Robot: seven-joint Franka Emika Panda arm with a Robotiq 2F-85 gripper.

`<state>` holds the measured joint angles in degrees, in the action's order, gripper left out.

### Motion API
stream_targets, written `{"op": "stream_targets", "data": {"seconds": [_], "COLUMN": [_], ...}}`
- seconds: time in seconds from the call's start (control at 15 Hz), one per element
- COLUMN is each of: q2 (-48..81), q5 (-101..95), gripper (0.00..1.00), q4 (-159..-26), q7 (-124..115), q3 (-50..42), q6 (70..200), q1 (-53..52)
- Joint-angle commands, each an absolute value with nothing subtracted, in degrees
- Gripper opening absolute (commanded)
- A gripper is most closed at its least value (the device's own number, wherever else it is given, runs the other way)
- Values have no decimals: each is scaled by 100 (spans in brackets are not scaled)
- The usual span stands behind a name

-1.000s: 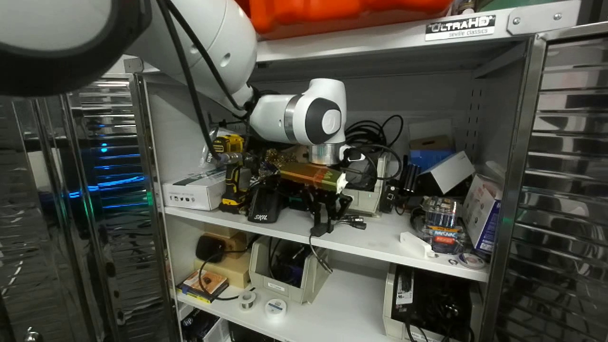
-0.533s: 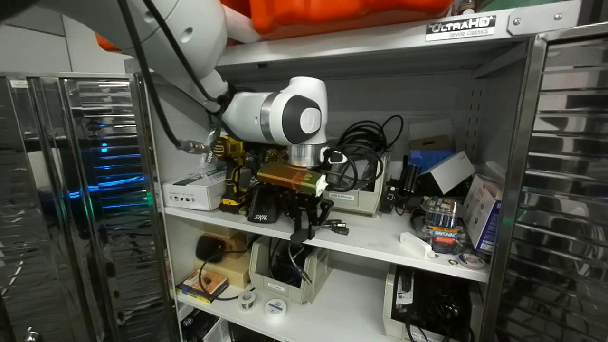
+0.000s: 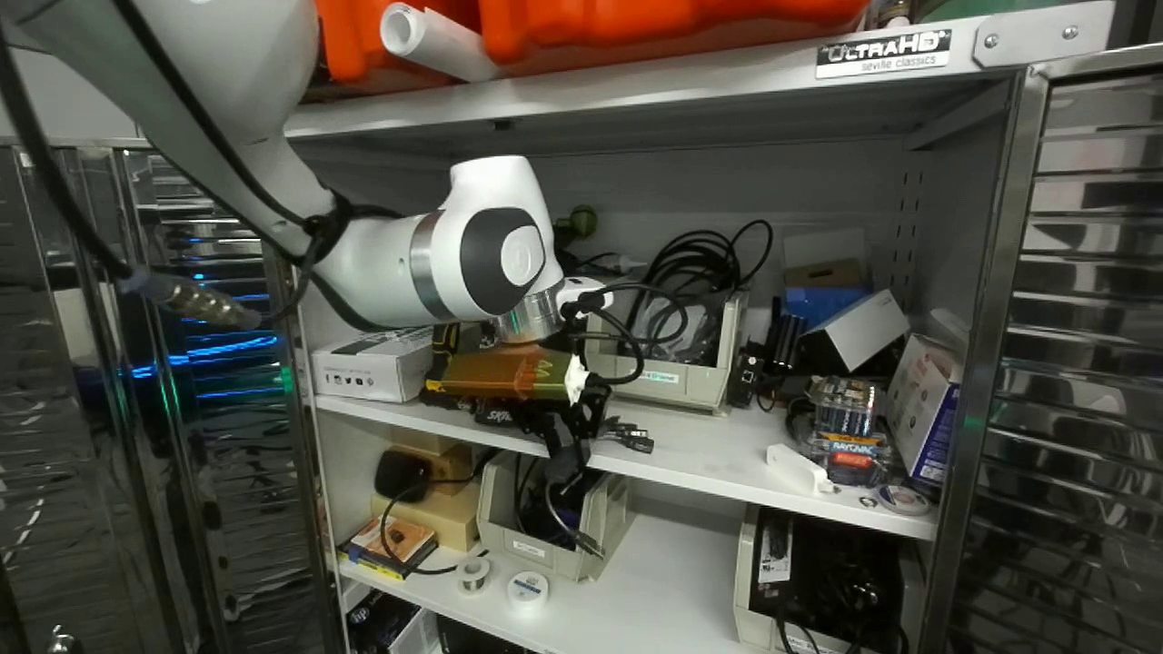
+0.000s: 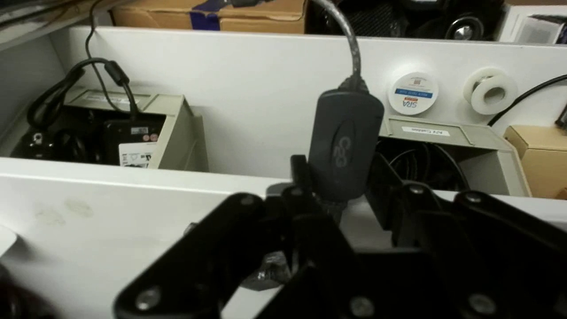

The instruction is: Pick up the black cable and put it in the box

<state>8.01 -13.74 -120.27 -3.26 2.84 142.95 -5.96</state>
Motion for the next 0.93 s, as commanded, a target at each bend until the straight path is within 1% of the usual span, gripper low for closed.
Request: {"op": "stream_targets", "data": {"seconds": [0.0,0.2,0.4,0.67,0.87], "q2": [21,-426,-776,-839,-425], "q5": [-2269,-3285,-4595,-6359,-7528], "gripper": [14,14,14,13,14], "q4": [-13095,-13593,-13709,-13220,-12444], "q7": [-922,-1717,-2846,-4465,-5654], "q3": [175,48,-41,5,32], "q6": [15577,16407,16810,17285,17698], "q1": [-626,-543,-323,157,445]}}
